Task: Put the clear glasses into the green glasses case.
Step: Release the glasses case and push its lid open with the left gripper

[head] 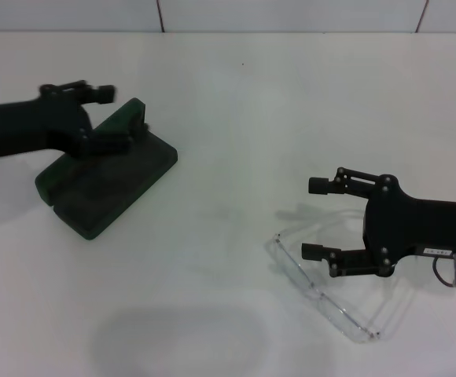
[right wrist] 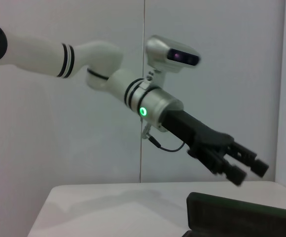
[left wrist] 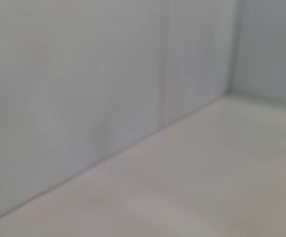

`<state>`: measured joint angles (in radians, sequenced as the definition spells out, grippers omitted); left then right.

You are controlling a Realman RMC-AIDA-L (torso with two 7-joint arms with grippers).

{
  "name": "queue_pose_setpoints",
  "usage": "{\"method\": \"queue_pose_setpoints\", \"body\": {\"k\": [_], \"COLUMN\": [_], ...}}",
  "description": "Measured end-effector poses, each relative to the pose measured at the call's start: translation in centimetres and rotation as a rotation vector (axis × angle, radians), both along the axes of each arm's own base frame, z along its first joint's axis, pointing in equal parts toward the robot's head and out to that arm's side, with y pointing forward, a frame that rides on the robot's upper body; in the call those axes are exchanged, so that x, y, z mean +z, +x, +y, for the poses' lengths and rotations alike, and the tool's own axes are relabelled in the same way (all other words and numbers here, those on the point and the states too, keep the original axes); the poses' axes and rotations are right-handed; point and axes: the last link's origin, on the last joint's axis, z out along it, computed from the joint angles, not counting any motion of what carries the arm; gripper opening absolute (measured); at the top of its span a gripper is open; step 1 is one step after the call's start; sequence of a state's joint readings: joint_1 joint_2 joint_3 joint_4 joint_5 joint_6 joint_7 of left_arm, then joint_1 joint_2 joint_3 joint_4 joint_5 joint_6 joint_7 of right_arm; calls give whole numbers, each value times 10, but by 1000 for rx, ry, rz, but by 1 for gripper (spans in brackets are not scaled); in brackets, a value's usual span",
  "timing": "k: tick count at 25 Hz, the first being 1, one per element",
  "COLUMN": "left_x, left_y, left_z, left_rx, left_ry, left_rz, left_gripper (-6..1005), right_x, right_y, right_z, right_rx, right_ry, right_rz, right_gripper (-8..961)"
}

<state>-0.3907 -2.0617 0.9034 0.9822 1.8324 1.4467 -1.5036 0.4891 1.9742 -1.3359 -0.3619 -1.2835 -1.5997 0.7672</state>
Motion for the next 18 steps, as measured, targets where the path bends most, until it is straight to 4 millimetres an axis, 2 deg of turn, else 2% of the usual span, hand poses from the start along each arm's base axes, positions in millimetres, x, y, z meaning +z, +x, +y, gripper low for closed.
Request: {"method": "queue_pose_setpoints", "body": {"k": [1,2,7,18], "left_x": [8,8,-2,-10], "left_y": [-3,-4,-10,-23], "left_z": [11,13,24,30], "left_rx": [75,87,177,297], "left_ry": [27,30,5,-22], "left_rz": [101,122,261,300], "left_gripper": [877,877,877,876], "right_x": [0,0,0,-2], "right_y": [0,0,0,1], "right_z": [0,0,2,4], "right_rx": [0,0,-5,-17], "right_ry": [0,1,4,8], "right_rz": [0,1,-4,-18], "right_gripper": [857,857,857,856]}}
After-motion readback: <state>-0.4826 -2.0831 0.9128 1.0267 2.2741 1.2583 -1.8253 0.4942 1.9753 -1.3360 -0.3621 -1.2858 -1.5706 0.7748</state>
